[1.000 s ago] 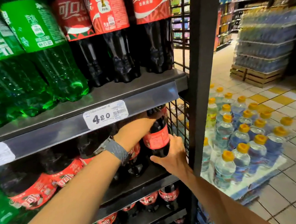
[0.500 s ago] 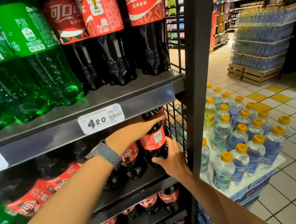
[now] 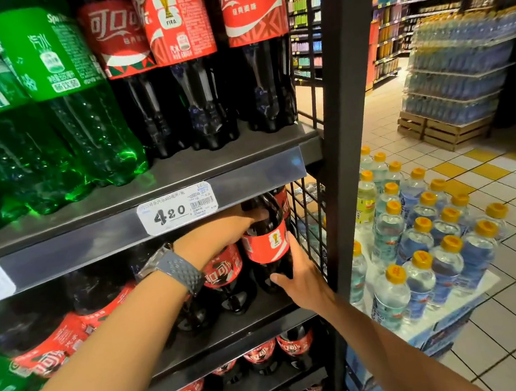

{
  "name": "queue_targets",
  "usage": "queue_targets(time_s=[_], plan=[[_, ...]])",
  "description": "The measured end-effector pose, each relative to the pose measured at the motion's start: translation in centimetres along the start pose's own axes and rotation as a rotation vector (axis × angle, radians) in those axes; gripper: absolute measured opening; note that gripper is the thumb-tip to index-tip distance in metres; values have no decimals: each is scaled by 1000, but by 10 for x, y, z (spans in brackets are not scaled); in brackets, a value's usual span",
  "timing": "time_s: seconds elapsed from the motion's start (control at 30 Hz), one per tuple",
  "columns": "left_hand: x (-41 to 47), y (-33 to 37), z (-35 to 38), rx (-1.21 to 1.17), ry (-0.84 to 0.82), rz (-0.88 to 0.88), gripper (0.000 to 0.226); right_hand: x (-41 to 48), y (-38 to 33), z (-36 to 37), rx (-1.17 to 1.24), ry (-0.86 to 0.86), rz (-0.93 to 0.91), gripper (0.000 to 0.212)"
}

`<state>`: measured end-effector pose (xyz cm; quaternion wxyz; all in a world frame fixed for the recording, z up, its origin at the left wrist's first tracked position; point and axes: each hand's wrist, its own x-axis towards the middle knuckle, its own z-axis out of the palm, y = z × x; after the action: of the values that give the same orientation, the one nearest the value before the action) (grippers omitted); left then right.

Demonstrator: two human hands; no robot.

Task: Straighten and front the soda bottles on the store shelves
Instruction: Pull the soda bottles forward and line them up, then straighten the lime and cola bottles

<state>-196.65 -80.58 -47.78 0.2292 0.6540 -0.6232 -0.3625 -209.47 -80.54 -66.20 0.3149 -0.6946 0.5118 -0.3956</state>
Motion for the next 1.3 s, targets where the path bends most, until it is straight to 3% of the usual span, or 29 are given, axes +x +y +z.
queue_targets(time_s=[0.07,0.17,0.27,0.37,0.5,0.7,0.77,0.93,1.07,1.13,1.2,1.3], plan=[[-1,-2,-4,49,-7,6,45,0,1,2,15,31,0,93],[-7,4,-4,56,-159,-46,46,-3,-2,7,-61,165,32,91],[-11,10,4,110,-185,-151,72,-5,-5,9,-80,231,68,91],[-5,10,7,129,-69,-170,67,-7,-1,6,-111,190,25,93],[-2,6,1,56,-72,-85,53,-7,6,-3,-93,95,-34,91],[-4,0,-5,36,-122,25,54,-6,-2,-4,34,50,-20,83],[-5,0,-3,-6,-71,58,55,-7,-1,-3,14,50,-27,81],[-8,2,2,-2,-31,-63,60,-7,2,-3,-32,-46,13,85],[-26,-1,2,423,50,34,51,-11,-12,-6,-15,-75,107,91],[-45,-7,6,542,267,107,57,-17,-24,-11,-92,-63,109,89],[-66,-17,7,604,400,226,49,-27,-41,-26,-198,-68,58,79],[-97,-24,-2,651,251,344,57,-41,-86,-70,-222,-130,-48,43]])
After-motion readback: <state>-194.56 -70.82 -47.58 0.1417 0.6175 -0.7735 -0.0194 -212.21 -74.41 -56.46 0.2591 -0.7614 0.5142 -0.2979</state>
